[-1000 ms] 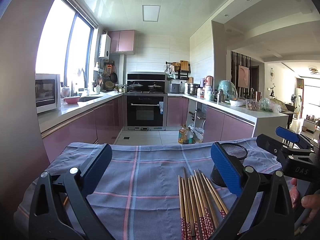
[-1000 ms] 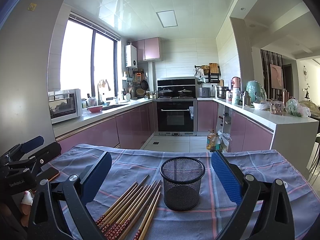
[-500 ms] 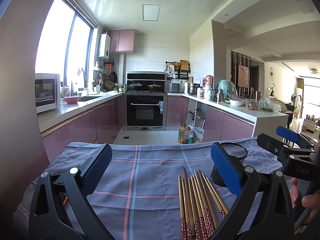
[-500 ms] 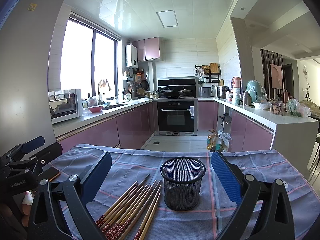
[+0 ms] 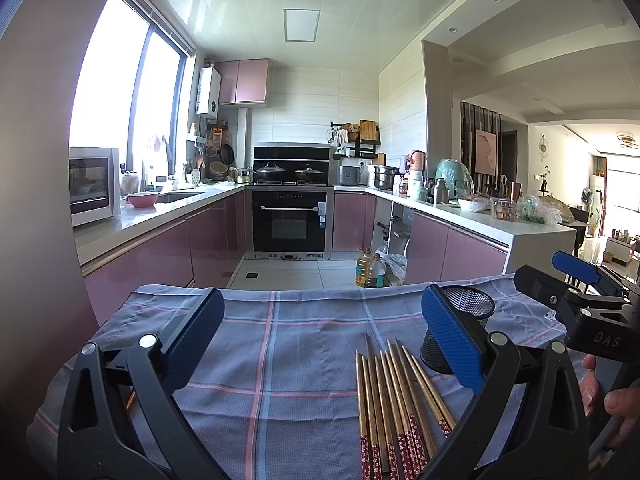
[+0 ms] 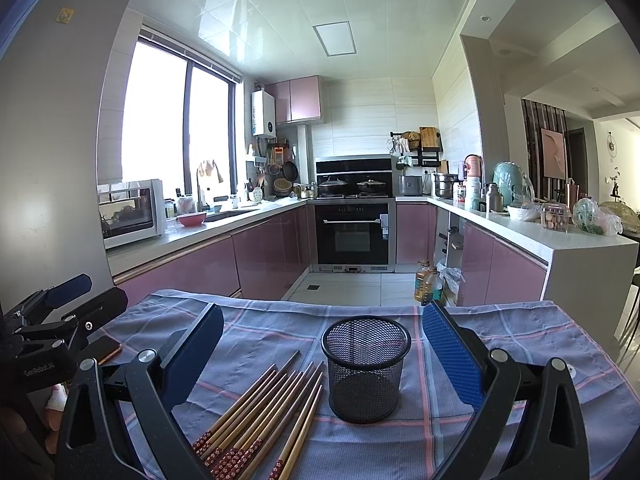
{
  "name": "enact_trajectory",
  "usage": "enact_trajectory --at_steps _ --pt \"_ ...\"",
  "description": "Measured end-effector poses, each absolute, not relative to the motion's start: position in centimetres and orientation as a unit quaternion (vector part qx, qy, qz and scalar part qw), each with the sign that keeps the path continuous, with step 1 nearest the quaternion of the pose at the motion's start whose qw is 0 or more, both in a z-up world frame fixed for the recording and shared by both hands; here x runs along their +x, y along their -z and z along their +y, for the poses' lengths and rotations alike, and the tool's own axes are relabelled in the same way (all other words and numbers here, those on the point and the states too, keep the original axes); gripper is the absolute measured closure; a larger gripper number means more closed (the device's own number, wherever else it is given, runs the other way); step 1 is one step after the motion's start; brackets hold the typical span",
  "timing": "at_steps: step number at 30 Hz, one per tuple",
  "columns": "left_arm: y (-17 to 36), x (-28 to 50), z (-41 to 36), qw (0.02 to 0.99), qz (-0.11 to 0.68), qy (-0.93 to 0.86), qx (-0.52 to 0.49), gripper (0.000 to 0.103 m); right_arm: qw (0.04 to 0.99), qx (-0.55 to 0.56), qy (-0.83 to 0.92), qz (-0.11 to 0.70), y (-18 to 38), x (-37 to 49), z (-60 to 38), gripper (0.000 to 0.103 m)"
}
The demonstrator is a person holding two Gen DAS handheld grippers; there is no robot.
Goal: Organize utensils
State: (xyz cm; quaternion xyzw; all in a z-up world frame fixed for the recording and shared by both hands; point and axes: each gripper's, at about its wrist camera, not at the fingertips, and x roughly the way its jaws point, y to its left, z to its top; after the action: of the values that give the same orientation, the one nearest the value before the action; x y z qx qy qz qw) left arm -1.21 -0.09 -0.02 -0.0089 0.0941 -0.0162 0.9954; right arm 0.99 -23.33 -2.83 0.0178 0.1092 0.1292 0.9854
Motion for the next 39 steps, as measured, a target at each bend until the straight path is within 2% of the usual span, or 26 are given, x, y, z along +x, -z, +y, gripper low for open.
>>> enact_trajectory --at_steps 39 --pt "0.44 -0.85 -0.28 0.995 0.1 0.016 -0.008 0.006 0.985 0.023 -0.13 0.112 2.77 0.98 -23.82 0.006"
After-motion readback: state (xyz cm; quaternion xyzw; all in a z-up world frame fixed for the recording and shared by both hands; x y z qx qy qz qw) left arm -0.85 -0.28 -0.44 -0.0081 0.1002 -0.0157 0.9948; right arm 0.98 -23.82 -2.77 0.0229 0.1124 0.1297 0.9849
